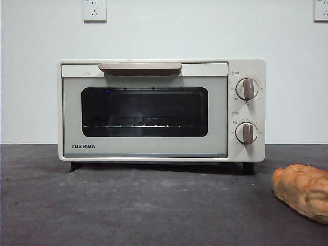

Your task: The left arm flap open the oven, the right arm pick bread and place it into oven, the left arm flap close the oven

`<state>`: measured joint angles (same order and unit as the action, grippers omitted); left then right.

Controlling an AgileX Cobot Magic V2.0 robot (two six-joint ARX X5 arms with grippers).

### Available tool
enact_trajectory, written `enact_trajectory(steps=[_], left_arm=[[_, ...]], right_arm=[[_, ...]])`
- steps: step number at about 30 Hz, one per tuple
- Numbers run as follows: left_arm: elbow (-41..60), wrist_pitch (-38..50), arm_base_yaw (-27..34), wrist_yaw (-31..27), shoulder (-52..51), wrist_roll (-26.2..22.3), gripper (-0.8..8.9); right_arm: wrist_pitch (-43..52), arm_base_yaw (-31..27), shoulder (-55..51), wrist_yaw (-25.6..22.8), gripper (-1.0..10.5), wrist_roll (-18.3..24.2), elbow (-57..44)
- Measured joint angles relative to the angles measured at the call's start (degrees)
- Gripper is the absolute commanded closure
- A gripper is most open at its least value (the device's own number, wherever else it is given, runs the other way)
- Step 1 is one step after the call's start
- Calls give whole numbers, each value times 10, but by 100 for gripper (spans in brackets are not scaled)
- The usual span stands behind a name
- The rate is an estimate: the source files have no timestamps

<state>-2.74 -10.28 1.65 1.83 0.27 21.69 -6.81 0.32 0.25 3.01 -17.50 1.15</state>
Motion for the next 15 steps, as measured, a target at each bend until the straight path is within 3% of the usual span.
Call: enact_trajectory(steps=[6,15], left_arm=[[-59,-3,0,23,6,28,797],[-185,-74,0,50,90,28,798]], right_arm=[[-3,0,3,0,933,-19,57],[-73,0,92,15,933,-9,195]])
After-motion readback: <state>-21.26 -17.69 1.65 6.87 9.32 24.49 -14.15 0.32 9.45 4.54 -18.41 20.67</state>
